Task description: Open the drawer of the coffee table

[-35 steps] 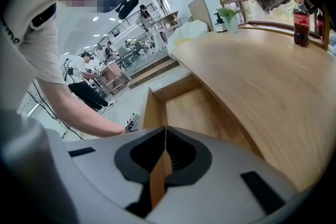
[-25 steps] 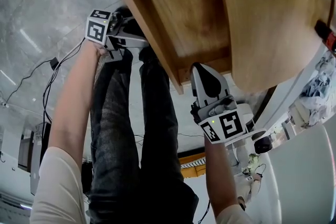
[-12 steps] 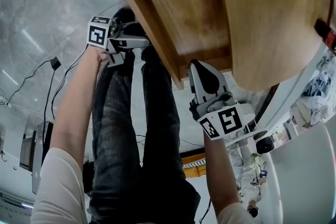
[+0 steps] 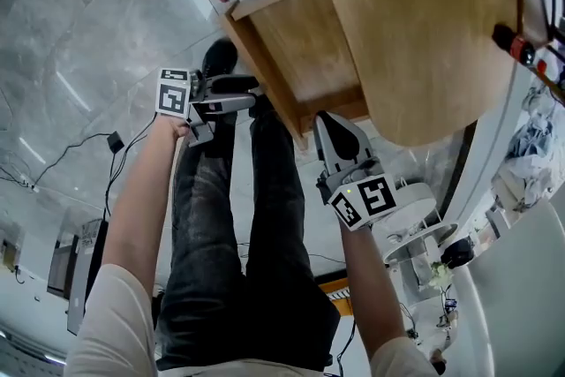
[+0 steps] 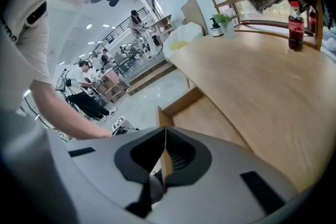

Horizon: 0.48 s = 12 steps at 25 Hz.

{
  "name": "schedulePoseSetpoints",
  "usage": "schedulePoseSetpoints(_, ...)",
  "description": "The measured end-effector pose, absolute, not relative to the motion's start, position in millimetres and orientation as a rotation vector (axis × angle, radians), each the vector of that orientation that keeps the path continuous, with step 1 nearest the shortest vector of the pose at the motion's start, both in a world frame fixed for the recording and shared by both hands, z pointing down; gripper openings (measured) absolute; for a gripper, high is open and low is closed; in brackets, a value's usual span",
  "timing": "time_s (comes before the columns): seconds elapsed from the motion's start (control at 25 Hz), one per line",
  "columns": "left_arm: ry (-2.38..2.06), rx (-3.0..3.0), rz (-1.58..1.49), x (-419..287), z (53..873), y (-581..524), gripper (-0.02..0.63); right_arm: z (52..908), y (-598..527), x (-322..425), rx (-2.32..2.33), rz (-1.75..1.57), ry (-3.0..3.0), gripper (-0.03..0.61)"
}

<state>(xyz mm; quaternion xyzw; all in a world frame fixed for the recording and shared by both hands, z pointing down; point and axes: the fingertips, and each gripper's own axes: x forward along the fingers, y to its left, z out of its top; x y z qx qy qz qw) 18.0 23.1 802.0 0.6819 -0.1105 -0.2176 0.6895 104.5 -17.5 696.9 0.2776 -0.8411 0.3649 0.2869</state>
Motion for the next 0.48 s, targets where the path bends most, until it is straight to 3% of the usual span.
schedulePoseSetpoints(0.08,-0.267,1.545,-0.470,8.5,777.5,16.9,0.273,680.3,-15.6,102.8,0.763,0.978,-2.247,0.020)
schedulePoseSetpoints(0.48,-0.320,1.628,-0.393,-12.8,644.8,-3.9,0.173,579.4,-18.2,110.3,0.826,0.971,-2.263,0.020)
